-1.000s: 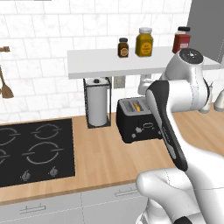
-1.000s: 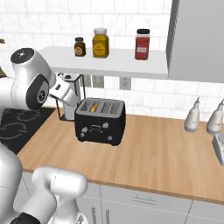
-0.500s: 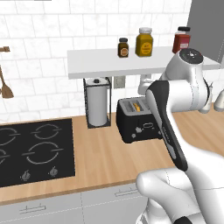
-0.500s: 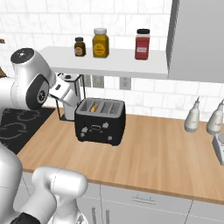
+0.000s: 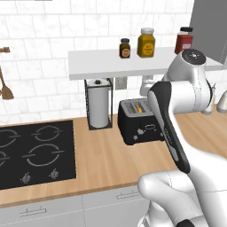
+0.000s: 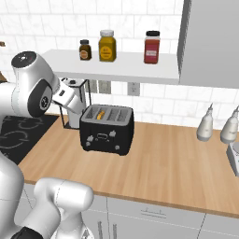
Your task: Start the toaster. Once the lever pops up, take the bread to the plate on the dining counter.
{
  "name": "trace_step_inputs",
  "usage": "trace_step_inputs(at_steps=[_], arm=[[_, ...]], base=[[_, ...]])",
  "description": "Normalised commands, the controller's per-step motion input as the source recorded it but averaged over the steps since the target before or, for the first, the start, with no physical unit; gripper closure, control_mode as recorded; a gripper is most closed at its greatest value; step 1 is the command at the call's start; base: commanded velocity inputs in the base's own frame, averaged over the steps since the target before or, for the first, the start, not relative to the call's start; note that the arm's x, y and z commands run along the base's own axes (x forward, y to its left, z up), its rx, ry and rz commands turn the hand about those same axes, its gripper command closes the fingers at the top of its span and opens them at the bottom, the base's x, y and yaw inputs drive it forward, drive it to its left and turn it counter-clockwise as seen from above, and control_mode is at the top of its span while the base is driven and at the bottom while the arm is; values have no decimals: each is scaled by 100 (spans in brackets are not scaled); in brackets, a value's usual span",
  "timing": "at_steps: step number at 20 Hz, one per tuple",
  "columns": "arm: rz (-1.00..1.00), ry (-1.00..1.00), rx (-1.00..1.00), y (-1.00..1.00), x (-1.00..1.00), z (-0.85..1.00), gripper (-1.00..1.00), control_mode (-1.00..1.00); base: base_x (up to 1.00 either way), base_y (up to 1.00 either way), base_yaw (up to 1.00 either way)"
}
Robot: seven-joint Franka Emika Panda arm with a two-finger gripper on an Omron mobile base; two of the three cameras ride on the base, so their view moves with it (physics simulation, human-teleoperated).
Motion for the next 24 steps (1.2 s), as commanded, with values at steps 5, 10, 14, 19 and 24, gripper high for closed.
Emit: trace_step_inputs(at_steps=[5, 10, 14, 19, 24], arm=[[0, 0, 0, 0, 0, 0, -100, -100], [0, 0, 0, 0, 0, 0, -100, -100], [0, 0, 0, 0, 0, 0, -100, -100], [0, 0, 0, 0, 0, 0, -100, -100], [0, 0, 0, 0, 0, 0, -100, -100]], base=[[0, 0, 0], [0, 0, 0], [0, 0, 0], [0, 0, 0], [0, 0, 0]])
